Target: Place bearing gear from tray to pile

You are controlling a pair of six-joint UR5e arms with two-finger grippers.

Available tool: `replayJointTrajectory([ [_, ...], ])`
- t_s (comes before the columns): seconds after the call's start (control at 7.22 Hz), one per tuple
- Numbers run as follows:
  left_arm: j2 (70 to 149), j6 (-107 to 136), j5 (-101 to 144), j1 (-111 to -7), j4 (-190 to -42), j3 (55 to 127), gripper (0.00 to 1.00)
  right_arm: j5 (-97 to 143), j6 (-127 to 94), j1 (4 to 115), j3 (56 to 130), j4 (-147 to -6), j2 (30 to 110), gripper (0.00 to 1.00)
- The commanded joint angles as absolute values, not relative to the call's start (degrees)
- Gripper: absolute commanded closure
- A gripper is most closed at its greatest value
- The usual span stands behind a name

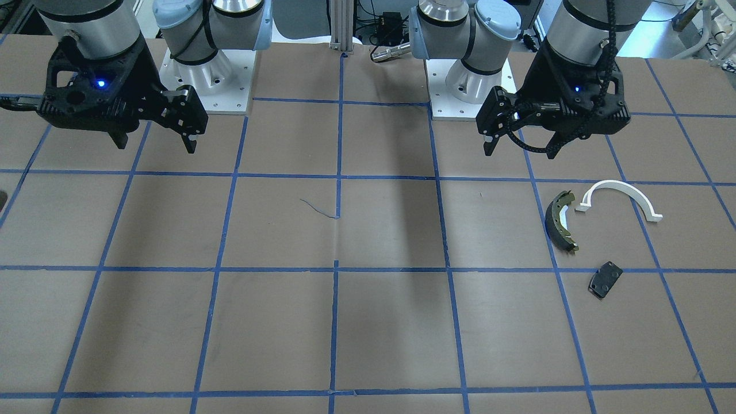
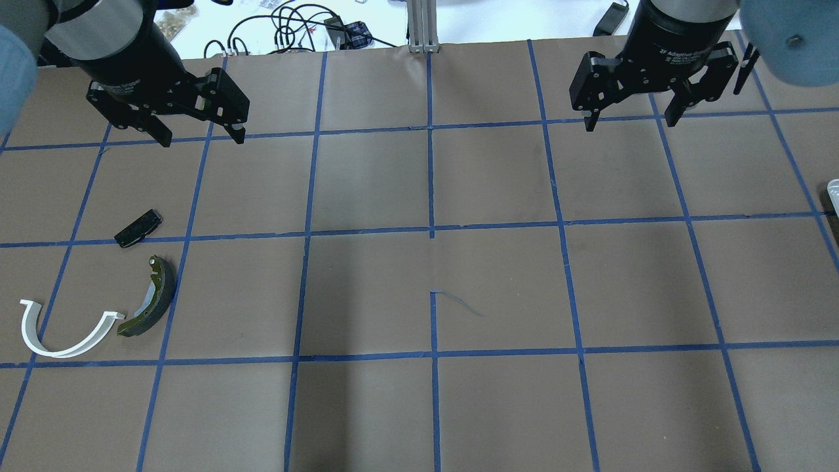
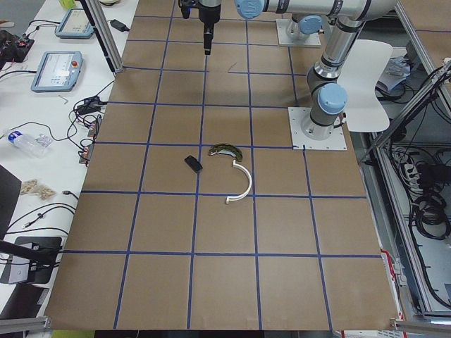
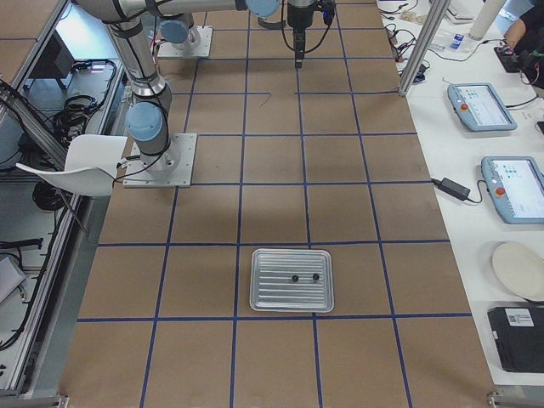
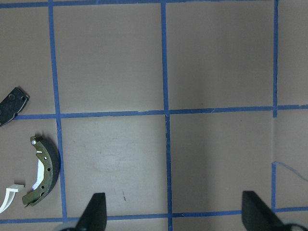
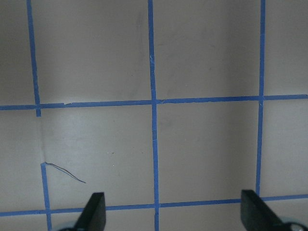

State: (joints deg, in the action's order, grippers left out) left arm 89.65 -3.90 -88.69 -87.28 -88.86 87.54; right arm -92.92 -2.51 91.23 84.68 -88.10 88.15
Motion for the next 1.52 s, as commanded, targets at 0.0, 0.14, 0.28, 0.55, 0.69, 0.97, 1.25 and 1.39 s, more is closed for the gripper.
replayJointTrajectory([
  [0.0, 89.65, -3.87, -88.68, -87.28, -88.86, 87.54, 0.00, -93.08, -2.46, 91.23, 84.55, -88.07, 88.15, 0.00],
  [0.14, 89.65, -3.87, -88.68, -87.28, -88.86, 87.54, 0.00, -93.25, -2.55, 91.23, 84.46, -87.98, 88.24, 0.00],
  [0.28, 89.65, -3.87, -88.68, -87.28, -88.86, 87.54, 0.00, -93.08, -2.55, 91.23, 84.38, -87.98, 88.24, 0.00],
  [0.55, 89.65, -3.87, -88.68, -87.28, -88.86, 87.63, 0.00, -93.08, -2.03, 90.88, 84.55, -88.41, 88.15, 0.00],
  [0.69, 89.65, -3.87, -88.68, -87.28, -88.86, 87.54, 0.00, -93.34, -1.85, 90.88, 84.81, -88.24, 88.33, 0.00],
  [0.97, 89.65, -3.95, -88.68, -87.28, -88.86, 87.63, 0.00, -93.69, -1.06, 90.10, 84.73, -88.42, 88.16, 0.00],
  [1.25, 89.56, -3.87, -88.68, -87.28, -88.86, 87.63, 0.00, -93.69, 12.13, 81.18, 84.90, -88.24, 88.15, 0.00],
  [1.39, 89.56, -3.87, -88.68, -87.28, -88.86, 87.63, 0.00, -92.91, 23.27, 74.25, 85.34, -88.76, 88.07, 0.00],
])
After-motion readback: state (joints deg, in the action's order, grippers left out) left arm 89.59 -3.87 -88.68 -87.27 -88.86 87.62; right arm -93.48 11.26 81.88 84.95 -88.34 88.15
